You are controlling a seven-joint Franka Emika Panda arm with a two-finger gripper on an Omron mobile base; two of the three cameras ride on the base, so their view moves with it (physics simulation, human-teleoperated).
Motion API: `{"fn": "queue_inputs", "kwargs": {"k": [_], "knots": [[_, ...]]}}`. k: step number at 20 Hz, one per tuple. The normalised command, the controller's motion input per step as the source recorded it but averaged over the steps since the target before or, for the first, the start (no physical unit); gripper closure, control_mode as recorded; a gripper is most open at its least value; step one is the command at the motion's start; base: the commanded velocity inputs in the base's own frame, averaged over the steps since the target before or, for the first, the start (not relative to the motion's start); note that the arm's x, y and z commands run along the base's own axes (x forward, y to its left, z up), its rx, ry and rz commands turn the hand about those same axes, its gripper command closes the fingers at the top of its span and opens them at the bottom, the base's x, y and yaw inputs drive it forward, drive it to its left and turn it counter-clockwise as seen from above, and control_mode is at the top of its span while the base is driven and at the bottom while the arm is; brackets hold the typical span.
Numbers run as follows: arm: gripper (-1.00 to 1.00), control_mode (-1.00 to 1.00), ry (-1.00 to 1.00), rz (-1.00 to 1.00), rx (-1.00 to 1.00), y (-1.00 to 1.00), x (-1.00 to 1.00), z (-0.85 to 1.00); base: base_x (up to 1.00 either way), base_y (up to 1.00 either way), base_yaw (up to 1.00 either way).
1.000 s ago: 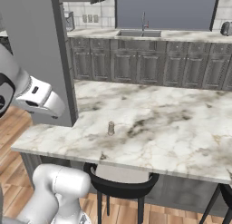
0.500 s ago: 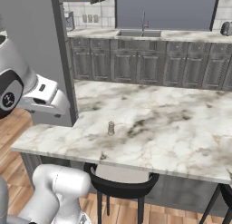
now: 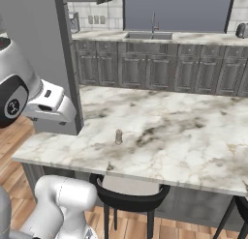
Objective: Get the candle and the liquor from the cabinet and move them to the dining counter.
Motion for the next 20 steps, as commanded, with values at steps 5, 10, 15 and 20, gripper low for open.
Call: {"fn": "queue_inputs", "kwargs": {"k": [5,10,15,20], "knots": [[-1.0,1.0,0.0,0.01,0.0,0.0,-0.02,0.0,-0.27,0.06,0.04],[-1.0,1.0,0.0,0.0,0.0,0.0,0.0,0.0,-0.92,0.79,0.04],[-1.0,1.0,0.0,0.0,0.0,0.0,0.0,0.0,-0.96,1.0,0.05],[-1.0,1.0,0.0,0.0,0.0,0.0,0.0,0.0,-0.13,1.0,0.0]]}}
